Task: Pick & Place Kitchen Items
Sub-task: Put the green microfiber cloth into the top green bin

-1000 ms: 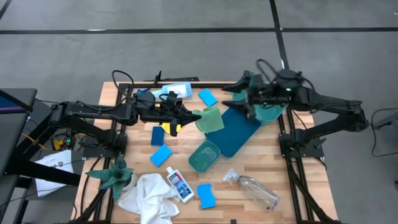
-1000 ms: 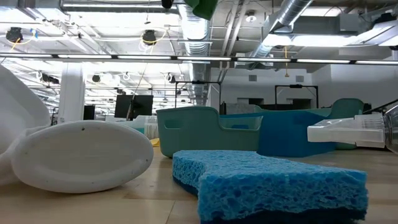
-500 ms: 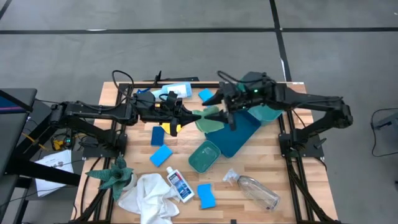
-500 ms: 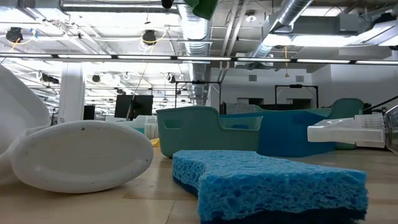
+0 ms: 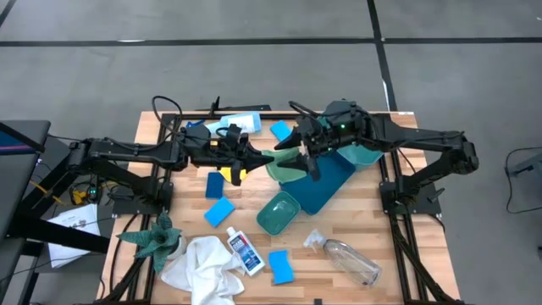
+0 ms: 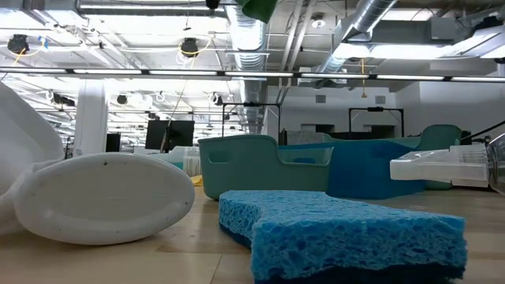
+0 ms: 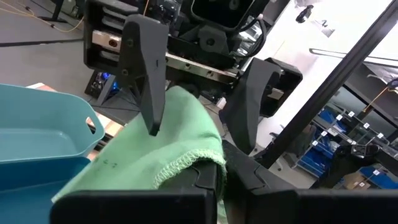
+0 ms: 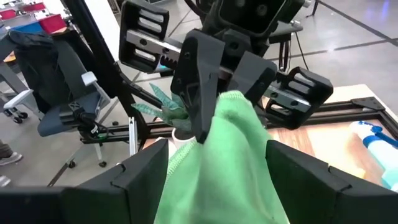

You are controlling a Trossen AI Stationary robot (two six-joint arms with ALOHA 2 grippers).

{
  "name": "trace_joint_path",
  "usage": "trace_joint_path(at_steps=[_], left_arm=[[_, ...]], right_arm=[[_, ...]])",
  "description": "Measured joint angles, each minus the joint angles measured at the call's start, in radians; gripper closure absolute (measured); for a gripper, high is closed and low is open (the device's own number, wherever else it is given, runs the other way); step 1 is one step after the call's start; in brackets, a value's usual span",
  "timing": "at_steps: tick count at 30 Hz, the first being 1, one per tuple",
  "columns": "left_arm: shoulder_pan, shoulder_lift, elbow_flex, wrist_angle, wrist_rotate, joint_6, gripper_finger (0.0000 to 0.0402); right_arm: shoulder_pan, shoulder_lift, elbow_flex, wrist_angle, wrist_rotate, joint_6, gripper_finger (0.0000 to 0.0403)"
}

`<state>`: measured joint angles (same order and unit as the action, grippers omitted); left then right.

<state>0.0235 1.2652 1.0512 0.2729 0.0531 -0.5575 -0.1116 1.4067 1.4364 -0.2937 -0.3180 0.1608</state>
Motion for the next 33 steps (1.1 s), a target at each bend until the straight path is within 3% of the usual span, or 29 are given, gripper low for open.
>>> trace_joint_path(at_steps=[13, 17, 29, 33], left_arm=[[0.0, 0.0, 0.0, 0.0, 0.0, 0.0, 0.04], [0.0, 0.0, 0.0, 0.0, 0.0, 0.0, 0.0401], [0.0, 0.0, 0.0, -0.001, 0.0, 0.0, 0.0399], [0.0, 0.0, 0.0, -0.001, 0.0, 0.0, 0.0399]], right_arm=[[0.0, 0.0, 0.0, -0.021, 0.0, 0.034, 0.0157], [0.0, 0.0, 0.0, -0.021, 0.0, 0.034, 0.0197], [-0.009, 0.0, 0.0, -0.021, 0.0, 0.025, 0.0378], [-0.008, 0.0, 0.0, -0.021, 0.0, 0.022, 0.0393]])
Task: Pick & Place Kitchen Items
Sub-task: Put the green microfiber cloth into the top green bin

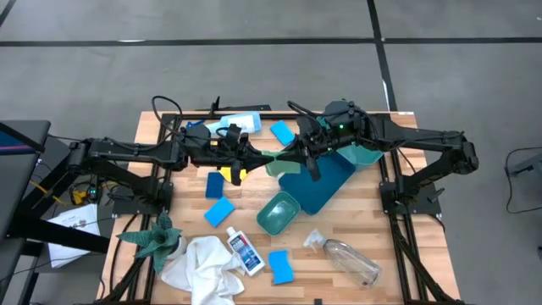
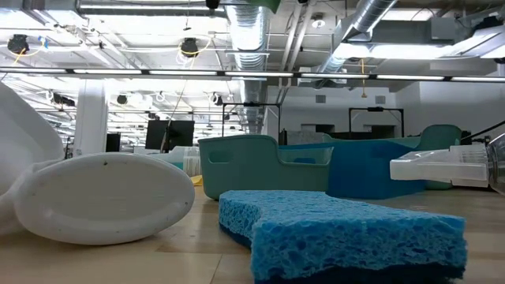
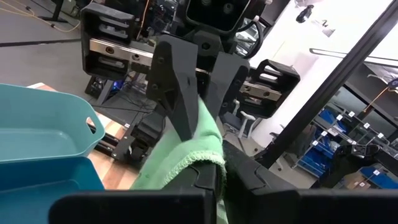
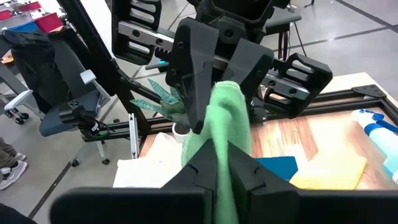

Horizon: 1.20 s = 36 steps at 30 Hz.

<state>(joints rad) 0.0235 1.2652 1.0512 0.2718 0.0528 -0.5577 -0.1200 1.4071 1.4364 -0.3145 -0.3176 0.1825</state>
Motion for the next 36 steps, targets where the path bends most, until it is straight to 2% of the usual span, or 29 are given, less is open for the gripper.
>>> trace_joint_path(at_steps=[9, 15, 19, 24, 29, 32, 36], left_arm=[[0.0, 0.0, 0.0, -0.001, 0.0, 0.0, 0.0394], [0.0, 0.0, 0.0, -0.001, 0.0, 0.0, 0.0373], [0.0, 0.0, 0.0, -0.002, 0.015, 0.0, 0.0334], [0.0, 0.0, 0.0, -0.005, 0.072, 0.0, 0.0258], [0.0, -0.001, 0.001, -0.048, 0.225, -0.003, 0.0185], [0.0, -0.012, 0.001, -0.12, 0.319, -0.025, 0.0161], [-0.004, -0.039, 0.002, -0.282, 0.384, -0.035, 0.0155]], right_arm=[[0.0, 0.0, 0.0, 0.0, 0.0, -0.001, 0.0396], [0.0, 0.0, 0.0, 0.0, 0.0, 0.0, 0.04], [0.0, 0.0, 0.0, 0.0, 0.0, 0.0, 0.0398], [0.0, 0.0, 0.0, 0.0, -0.003, 0.0, 0.04], [0.0, 0.0, 0.0, -0.006, -0.004, 0.0, 0.0401], [0.0, 0.0, 0.0, -0.018, -0.005, 0.0, 0.0401], [0.0, 0.0, -0.001, -0.024, -0.005, 0.0, 0.0401]])
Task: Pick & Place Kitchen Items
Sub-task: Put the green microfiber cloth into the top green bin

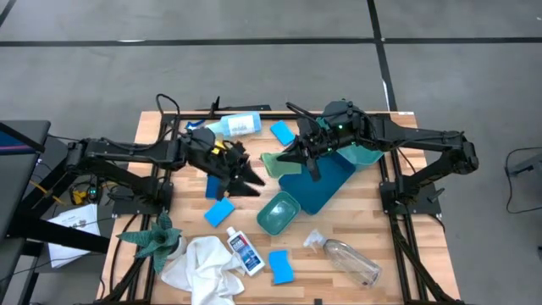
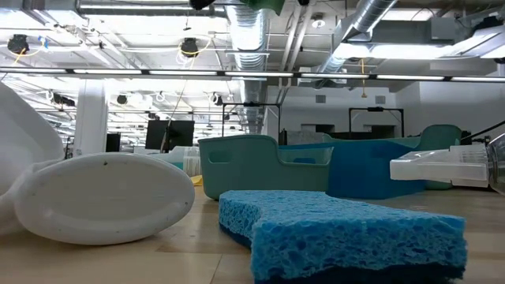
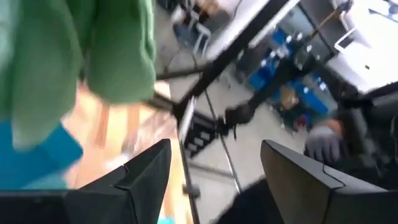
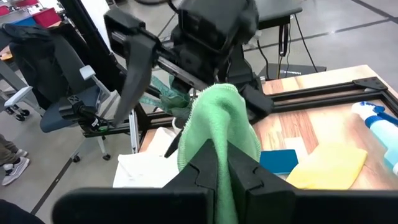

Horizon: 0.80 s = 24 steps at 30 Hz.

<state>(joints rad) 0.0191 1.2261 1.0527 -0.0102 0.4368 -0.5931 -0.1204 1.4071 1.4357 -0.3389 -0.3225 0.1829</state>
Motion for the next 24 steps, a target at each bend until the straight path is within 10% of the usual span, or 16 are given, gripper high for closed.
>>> trace_joint_path(at_steps=[10, 24], left_arm=[[-0.007, -0.119, -0.002, -0.324, -0.154, 0.069, 0.0209], [-0.009, -0.273, 0.001, -0.277, -0.213, 0.305, 0.0369]], right_arm=[[0.0, 0.0, 0.0, 0.002, -0.003, 0.0, 0.0401], [0.001, -0.002, 0.0, -0.001, -0.002, 0.02, 0.0401]])
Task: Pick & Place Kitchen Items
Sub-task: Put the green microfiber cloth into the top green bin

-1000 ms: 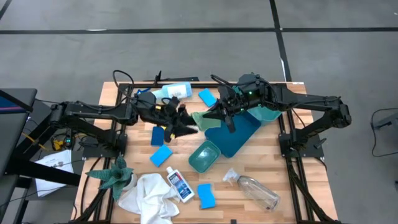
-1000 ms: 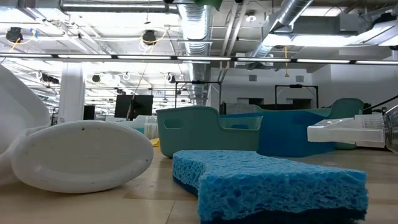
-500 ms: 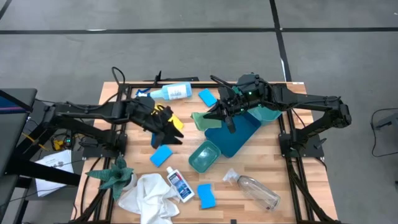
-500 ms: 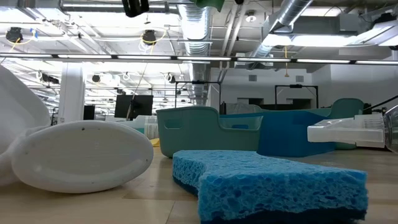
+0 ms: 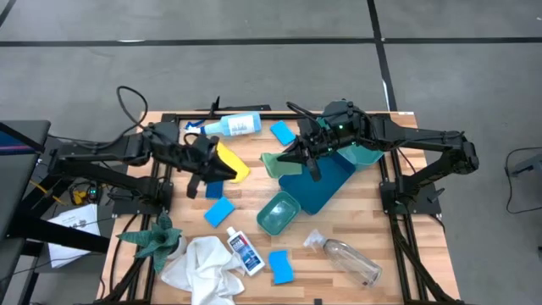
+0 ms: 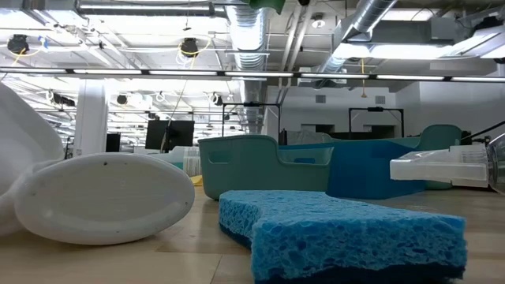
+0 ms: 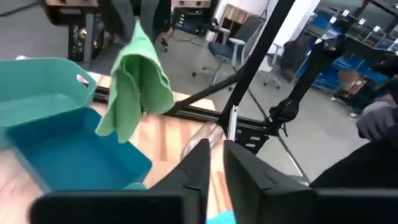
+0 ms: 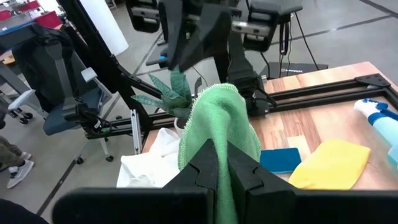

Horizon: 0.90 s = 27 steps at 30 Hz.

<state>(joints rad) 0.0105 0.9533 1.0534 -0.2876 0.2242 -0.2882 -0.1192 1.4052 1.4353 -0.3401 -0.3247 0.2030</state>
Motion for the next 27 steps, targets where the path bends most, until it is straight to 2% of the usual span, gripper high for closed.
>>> trace_joint_path(at_steps=[4, 15, 18, 23, 27], left_arm=[[0.013, -0.012, -0.002, -0.058, -0.045, -0.005, 0.0398], [0.013, -0.007, -0.002, -0.052, -0.06, -0.007, 0.04], [0.013, -0.006, -0.002, -0.052, -0.06, -0.008, 0.0397], [0.013, -0.006, -0.002, -0.053, -0.065, -0.031, 0.0398], [0.013, -0.006, -0.002, -0.053, -0.092, -0.031, 0.04]], right_arm=[[0.0, 0.0, 0.0, 0.004, 0.004, 0.0, 0.0401], [0.0, 0.0, 0.0, 0.004, 0.008, 0.002, 0.0401], [-0.001, 0.0, 0.001, -0.021, 0.03, 0.053, 0.0401], [-0.001, -0.017, 0.0, -0.258, 0.149, 0.148, 0.0402], [0.023, -0.052, -0.001, -0.48, 0.298, 0.213, 0.0402]])
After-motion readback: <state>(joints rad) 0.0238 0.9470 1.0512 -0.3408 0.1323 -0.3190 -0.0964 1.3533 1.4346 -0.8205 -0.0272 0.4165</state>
